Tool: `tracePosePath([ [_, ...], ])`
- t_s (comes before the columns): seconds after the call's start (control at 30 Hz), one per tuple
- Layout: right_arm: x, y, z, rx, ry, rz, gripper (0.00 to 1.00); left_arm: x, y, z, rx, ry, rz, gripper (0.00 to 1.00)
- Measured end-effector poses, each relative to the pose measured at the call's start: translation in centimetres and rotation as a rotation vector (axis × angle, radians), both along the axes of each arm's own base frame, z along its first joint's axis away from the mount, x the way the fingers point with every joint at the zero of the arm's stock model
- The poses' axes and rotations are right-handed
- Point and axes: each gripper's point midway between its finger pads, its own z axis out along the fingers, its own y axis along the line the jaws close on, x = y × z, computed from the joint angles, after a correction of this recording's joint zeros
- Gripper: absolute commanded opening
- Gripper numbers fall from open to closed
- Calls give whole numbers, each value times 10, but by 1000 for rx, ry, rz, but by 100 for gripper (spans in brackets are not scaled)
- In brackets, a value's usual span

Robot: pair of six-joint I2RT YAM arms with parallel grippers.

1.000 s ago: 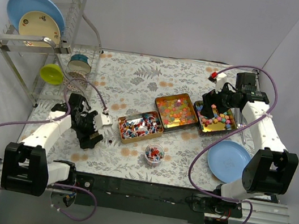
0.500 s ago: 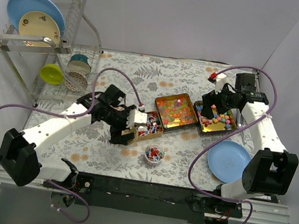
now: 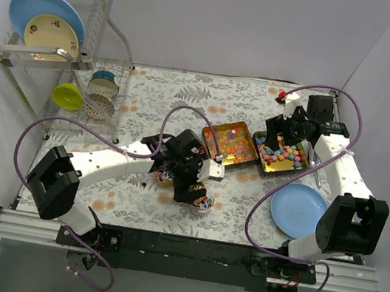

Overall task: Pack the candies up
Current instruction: Close the bottle lid on the packing bottle.

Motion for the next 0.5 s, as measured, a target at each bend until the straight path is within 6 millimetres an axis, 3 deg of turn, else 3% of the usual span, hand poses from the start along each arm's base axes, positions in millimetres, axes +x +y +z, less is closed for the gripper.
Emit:
tracePosePath([
  [0.27,4,5,4,22,-25,15,98,-5,-31,-14,11,9,-27,86],
  [0.5,-12,6,-3,34,-15,25,98,-10,-40,-23,30,3,-40,89],
])
